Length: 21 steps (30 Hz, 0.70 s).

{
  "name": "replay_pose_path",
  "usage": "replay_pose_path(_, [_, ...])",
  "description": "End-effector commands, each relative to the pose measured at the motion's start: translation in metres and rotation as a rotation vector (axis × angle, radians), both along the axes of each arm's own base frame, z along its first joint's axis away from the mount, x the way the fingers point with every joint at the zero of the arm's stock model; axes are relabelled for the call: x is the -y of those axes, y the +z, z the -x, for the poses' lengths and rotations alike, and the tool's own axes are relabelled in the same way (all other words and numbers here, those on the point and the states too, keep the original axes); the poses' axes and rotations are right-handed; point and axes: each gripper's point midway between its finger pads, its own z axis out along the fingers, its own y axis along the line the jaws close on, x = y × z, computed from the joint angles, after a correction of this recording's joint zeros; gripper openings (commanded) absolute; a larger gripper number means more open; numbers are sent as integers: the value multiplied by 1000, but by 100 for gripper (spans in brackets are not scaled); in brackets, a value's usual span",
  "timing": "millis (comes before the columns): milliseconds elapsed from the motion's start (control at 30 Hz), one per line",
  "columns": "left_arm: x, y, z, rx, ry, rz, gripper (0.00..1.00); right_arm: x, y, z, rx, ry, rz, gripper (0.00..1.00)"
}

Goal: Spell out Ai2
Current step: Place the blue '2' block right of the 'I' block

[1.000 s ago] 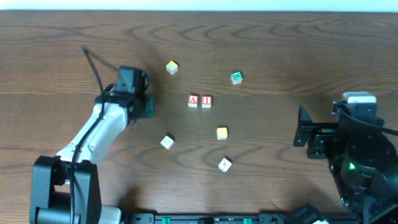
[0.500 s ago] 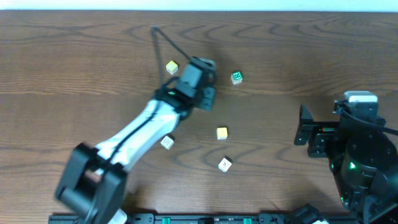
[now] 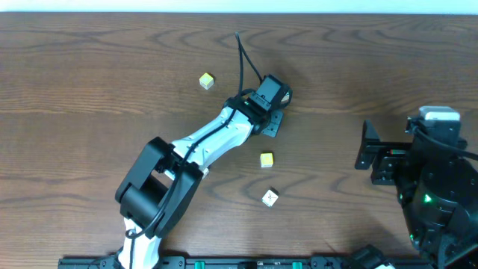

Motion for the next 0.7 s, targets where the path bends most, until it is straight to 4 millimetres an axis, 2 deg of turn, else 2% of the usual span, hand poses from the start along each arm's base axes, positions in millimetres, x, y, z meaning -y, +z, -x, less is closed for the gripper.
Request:
replay_pose_path(0, [4,4,-4,-1,7,23,10,4,7,0,19,-15,8,99])
replay_pose_path(200, [4,3,-4,-18,54,39,10,3,9,-1,33,-24,-22,99])
replay_pose_path(433, [1,-8,-3,-39,100,27,6,4,9,-1,33,-26,-26,99])
replay_pose_path(667, [4,-19,4,-51,106,-1,6,4,9,-1,32,-25,-25,99])
